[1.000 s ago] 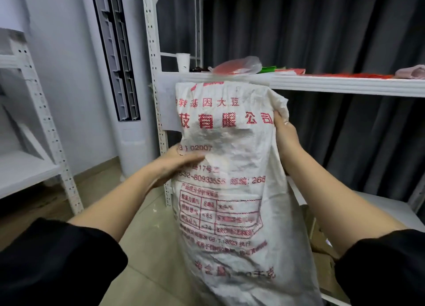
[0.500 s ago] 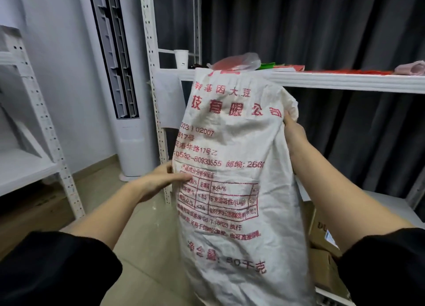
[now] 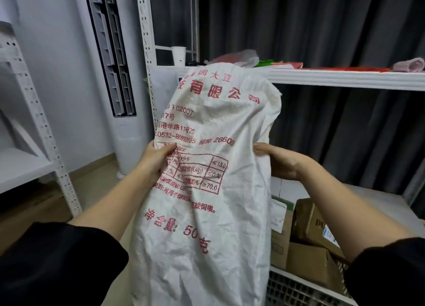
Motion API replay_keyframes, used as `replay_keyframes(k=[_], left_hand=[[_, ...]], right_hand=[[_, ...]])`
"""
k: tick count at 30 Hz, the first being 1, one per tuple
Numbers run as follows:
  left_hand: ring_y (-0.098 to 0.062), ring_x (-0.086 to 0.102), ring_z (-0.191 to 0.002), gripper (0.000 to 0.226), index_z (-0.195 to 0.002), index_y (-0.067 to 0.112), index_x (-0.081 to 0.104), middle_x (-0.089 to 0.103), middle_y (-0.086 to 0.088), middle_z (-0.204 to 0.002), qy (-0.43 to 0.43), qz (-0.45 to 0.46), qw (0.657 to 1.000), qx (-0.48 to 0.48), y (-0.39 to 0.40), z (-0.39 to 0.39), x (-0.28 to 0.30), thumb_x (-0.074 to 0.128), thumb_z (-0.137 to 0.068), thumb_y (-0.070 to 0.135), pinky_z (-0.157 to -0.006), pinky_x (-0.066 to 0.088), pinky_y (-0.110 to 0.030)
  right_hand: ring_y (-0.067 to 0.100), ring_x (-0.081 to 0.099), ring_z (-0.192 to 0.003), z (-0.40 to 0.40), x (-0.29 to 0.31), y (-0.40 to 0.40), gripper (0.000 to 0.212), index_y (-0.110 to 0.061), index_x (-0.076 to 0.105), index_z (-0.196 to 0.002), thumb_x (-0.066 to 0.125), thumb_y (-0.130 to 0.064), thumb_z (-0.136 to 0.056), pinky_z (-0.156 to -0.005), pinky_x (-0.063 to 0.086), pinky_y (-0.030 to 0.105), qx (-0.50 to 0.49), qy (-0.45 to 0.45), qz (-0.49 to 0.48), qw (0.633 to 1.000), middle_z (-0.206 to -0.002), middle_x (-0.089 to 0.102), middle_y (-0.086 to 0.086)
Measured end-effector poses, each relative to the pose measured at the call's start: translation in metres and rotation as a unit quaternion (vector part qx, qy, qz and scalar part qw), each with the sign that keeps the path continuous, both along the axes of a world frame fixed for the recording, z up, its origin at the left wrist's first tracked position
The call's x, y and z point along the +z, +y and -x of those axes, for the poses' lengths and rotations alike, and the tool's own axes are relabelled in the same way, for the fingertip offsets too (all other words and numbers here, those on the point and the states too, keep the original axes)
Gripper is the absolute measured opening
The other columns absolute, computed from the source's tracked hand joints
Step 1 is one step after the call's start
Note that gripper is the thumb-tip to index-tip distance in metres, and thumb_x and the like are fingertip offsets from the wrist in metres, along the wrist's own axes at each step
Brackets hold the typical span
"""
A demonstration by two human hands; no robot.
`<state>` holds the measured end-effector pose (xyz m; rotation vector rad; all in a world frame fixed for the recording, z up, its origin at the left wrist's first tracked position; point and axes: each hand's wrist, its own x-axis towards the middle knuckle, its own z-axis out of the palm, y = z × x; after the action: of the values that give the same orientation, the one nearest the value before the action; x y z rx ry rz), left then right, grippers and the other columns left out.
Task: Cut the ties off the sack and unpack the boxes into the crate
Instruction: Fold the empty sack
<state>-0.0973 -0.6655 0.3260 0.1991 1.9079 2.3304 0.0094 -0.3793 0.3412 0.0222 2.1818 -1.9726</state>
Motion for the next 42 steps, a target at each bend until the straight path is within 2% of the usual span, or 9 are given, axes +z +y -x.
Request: replay_keyframes(k=[9,12,16,20,23,30,36,39,42], left_hand=[[-0.025,0.068,-0.084,0.031,-0.117,0.009,0.057,0.070,-0.013,-0.100,-0.008,0.100,0.995,-0.008,-0.028,0.007,-0.003,0.065,-0.088,0.013,-0.076,0.056,-0.038],[-0.022,0.068,-0.081,0.033,-0.119,0.008,0.056,0.070,-0.009,-0.095,0.003,0.125,0.992,0.007,-0.033,0.009,-0.007,0.065,-0.088,0.015,-0.071,0.055,-0.034],[-0.023,0.068,-0.078,0.028,-0.116,0.007,0.055,0.070,-0.011,-0.092,-0.006,0.115,0.992,0.043,-0.026,0.009,-0.011,0.062,-0.090,0.015,-0.072,0.057,-0.036],[-0.029,0.068,-0.083,0.029,-0.115,0.003,0.054,0.069,-0.018,-0.103,-0.074,0.076,0.988,0.114,-0.028,0.017,-0.016,0.063,-0.089,0.011,-0.078,0.057,-0.043],[-0.029,0.065,-0.077,0.038,-0.122,-0.003,0.054,0.067,-0.020,-0.103,-0.107,0.068,0.984,0.128,-0.030,0.022,-0.021,0.063,-0.086,0.003,-0.075,0.056,-0.041],[-0.033,0.067,-0.095,0.030,-0.106,0.009,0.058,0.067,-0.017,-0.109,-0.112,0.106,0.974,0.164,-0.041,0.030,-0.034,0.071,-0.079,0.015,-0.085,0.056,-0.049],[-0.021,0.058,-0.073,0.010,-0.094,0.011,0.058,0.063,-0.012,-0.098,-0.016,0.171,0.971,0.166,-0.046,0.018,-0.031,0.061,-0.091,0.020,-0.065,0.047,-0.028],[-0.024,0.056,-0.095,0.051,-0.133,0.011,0.044,0.057,-0.014,-0.124,-0.025,0.153,0.977,0.146,-0.045,0.019,-0.034,0.064,-0.089,0.028,-0.081,0.046,-0.032],[-0.030,0.052,-0.120,0.099,-0.144,0.048,0.020,0.046,-0.011,-0.142,-0.040,0.215,0.975,0.037,-0.059,0.023,-0.043,0.079,-0.065,0.057,-0.102,0.043,-0.045]], right_hand=[[0.015,0.063,-0.106,0.012,-0.003,0.001,0.041,-0.022,0.052,-0.127,0.057,-0.041,-0.091,-0.086,0.051,0.031,-0.172,0.109,-0.003,0.979,-0.117,0.065,-0.005],[0.011,0.059,-0.104,0.020,-0.006,-0.003,0.046,-0.019,0.047,-0.124,0.052,-0.048,-0.090,-0.087,0.048,0.031,-0.265,0.205,-0.137,0.932,-0.113,0.059,-0.009],[0.022,0.060,-0.096,0.026,-0.012,-0.015,0.042,-0.008,0.055,-0.111,0.047,-0.045,-0.093,-0.081,0.048,0.035,-0.382,0.217,-0.119,0.891,-0.100,0.062,0.001],[0.027,0.061,-0.112,0.013,-0.021,-0.007,0.068,-0.020,0.058,-0.120,0.041,-0.074,-0.082,-0.100,0.045,0.046,-0.178,0.013,0.158,0.971,-0.120,0.066,0.005],[0.019,0.058,-0.119,0.002,-0.042,-0.012,0.059,-0.035,0.050,-0.130,0.047,-0.069,-0.082,-0.100,0.044,0.043,-0.028,0.025,0.088,0.995,-0.129,0.061,-0.005],[0.005,0.064,-0.103,0.003,-0.063,-0.023,0.044,-0.029,0.049,-0.124,0.066,-0.014,-0.087,-0.079,0.053,0.019,-0.017,0.017,-0.055,0.998,-0.120,0.064,-0.010],[0.014,0.052,-0.098,0.017,-0.054,-0.020,0.047,-0.009,0.042,-0.133,0.060,-0.018,-0.091,-0.081,0.041,0.026,-0.336,0.120,-0.016,0.934,-0.120,0.051,0.001],[0.015,0.050,-0.080,0.027,-0.053,-0.025,0.036,-0.007,0.038,-0.121,0.056,-0.014,-0.091,-0.066,0.039,0.025,-0.391,0.112,-0.028,0.913,-0.101,0.050,0.004],[0.019,0.046,-0.085,0.031,-0.048,-0.021,0.029,-0.010,0.029,-0.111,0.051,-0.013,-0.092,-0.059,0.034,0.026,-0.409,0.078,-0.002,0.909,-0.100,0.044,0.006]])
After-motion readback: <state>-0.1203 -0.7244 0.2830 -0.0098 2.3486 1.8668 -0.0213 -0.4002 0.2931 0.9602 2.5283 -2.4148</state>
